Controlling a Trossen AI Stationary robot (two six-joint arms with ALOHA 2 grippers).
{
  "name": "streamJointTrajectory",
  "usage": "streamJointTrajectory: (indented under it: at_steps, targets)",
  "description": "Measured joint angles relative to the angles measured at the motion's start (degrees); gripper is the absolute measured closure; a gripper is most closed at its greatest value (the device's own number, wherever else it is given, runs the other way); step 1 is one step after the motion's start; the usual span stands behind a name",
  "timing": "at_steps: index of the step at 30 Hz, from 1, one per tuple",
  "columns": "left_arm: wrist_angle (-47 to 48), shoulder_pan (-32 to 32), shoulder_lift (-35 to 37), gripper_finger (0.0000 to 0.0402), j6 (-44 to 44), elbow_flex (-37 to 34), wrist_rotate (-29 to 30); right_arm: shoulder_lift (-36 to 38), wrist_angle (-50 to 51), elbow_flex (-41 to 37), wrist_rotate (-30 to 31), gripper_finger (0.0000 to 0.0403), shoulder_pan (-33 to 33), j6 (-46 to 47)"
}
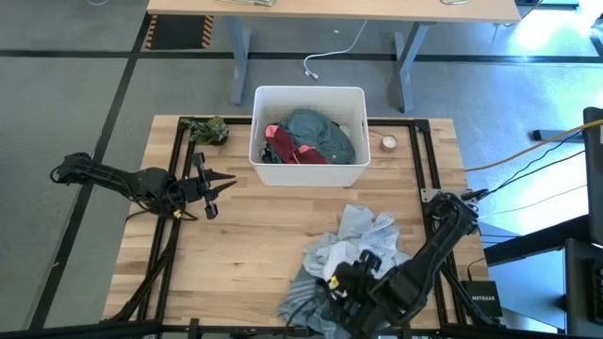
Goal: Sort clothes
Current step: Put the black boxers into the white laundry bin
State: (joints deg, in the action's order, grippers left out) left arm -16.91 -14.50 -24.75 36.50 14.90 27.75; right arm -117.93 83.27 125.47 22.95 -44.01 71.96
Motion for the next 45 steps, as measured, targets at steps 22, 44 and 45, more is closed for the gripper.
streamJointTrajectory:
  at_steps: [22, 44, 45]
  targets:
    - [0.00, 0.02, 0.00, 0.0345, 1.25, 0.00, 0.00, -0.06, -25.48, -27.13, -21.37, 0.0159, 0.65, 7.34]
    - [-0.01, 0.02, 0.00, 0.0345, 1.02, 0.00, 0.00, 0.00, -25.98, -20.32, -23.19, 0.0380, 4.70, -2.17]
    - [0.00, 0.02, 0.00, 0.0345, 1.02, 0.00, 0.00, 0.00, -25.68, -18.82, -22.08, 0.0388, 4.72, -3.51]
